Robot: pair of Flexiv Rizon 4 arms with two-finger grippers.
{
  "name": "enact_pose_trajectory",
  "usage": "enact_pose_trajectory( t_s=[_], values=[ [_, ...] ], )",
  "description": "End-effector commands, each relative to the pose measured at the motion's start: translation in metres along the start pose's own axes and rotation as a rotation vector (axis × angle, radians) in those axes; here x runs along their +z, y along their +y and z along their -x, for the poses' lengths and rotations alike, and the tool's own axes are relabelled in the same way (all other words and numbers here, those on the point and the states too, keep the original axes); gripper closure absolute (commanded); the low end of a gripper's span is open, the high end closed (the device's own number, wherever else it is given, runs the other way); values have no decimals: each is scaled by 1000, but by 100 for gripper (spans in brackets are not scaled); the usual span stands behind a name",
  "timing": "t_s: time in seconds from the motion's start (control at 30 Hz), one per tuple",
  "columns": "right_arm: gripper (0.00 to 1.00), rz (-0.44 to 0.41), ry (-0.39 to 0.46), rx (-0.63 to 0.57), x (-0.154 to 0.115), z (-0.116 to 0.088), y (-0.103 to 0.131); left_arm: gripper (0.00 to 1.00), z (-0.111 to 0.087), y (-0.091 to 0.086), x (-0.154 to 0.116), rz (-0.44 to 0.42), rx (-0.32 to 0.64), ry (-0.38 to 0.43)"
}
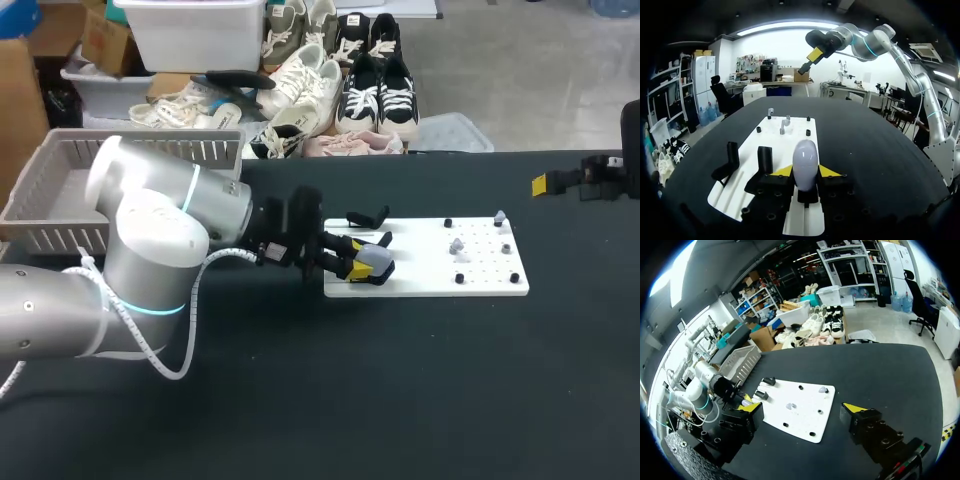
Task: Pick up each earbud case from the left stands, insert the matching earbuds, close the lid, and place the case in the box.
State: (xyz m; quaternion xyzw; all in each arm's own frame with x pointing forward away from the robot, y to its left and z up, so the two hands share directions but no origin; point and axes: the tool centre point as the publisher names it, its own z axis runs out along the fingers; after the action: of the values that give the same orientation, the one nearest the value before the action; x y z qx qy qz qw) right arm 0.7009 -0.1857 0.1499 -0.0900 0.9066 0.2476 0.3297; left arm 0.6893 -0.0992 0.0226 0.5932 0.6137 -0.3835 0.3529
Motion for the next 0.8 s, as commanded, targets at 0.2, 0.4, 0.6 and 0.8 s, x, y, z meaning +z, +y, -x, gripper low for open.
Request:
enact_pose_trajectory(
  t_s=[0.2,0.4,0.6,0.8],
  values=[
    [0,7,1,-1,0,0,-2,100,27,-19,-23,9,29,-92],
    [0,7,1,-1,0,0,-2,100,51,-33,-32,6,83,-185],
    [0,7,1,-1,0,0,-2,100,68,-43,-37,8,105,-256],
    [0,7,1,-1,0,0,-2,100,80,-52,-41,46,131,-300]
  ],
)
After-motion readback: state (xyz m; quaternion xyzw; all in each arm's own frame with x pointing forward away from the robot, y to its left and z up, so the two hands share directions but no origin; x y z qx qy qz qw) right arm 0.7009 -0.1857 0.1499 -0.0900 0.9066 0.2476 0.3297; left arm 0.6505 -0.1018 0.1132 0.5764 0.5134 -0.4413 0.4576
